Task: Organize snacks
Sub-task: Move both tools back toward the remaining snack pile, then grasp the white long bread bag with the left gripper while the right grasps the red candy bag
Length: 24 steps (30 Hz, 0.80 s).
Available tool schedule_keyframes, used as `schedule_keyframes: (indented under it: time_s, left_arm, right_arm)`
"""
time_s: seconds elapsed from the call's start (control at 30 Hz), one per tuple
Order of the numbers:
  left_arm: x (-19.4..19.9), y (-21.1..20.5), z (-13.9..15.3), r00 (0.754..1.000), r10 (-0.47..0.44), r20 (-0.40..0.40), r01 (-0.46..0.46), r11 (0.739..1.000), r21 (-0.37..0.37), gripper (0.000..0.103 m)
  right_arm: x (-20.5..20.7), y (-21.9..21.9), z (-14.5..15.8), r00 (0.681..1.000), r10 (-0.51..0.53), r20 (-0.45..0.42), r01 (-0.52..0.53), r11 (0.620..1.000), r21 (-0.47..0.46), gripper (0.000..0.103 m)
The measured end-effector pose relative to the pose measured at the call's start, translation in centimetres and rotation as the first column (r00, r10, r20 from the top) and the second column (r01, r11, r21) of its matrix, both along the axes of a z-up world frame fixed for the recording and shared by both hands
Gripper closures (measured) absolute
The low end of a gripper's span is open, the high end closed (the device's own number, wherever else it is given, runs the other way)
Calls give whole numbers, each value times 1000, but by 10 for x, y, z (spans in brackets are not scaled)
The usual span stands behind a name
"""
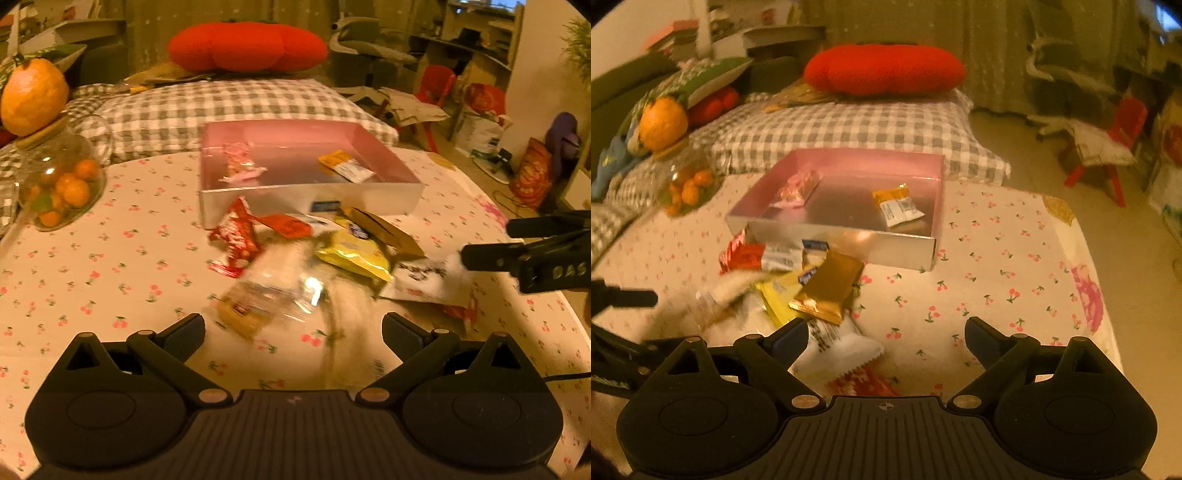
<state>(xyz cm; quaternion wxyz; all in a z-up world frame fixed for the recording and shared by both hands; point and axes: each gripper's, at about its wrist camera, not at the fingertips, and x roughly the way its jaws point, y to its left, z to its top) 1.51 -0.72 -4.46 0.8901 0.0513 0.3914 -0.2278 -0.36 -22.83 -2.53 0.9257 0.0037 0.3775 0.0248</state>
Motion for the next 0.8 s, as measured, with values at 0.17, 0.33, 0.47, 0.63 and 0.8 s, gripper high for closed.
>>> schedule_keyframes:
  time_s: [0.17,0.33,0.47,0.63,0.8]
  left_arm:
    - [-8,-13,-6,999,-53,14,53,998,16,1]
    - [-13,-24,-17,995,-98,7,97,993,60,2]
    - [-17,-31,-26,992,-124,2,124,988,90,2]
    - [-20,-36,-35,988,-152,-9,152,981,119,1]
    - [-18,-32,-38,990,-143,-13,144,987,74,0]
  right_arm:
    - [-6,2,-16,997,73,-18,-73,997,-33,9]
    - [-8,-3,-34,995,81,-57,-83,996,-33,7]
    - [-10,-1,-51,990,108,-96,-114,991,-65,7]
    - [-11,0,-59,990,120,-73,-126,989,-82,1]
    - [-8,-11,-66,993,85,-77,-84,996,16,0]
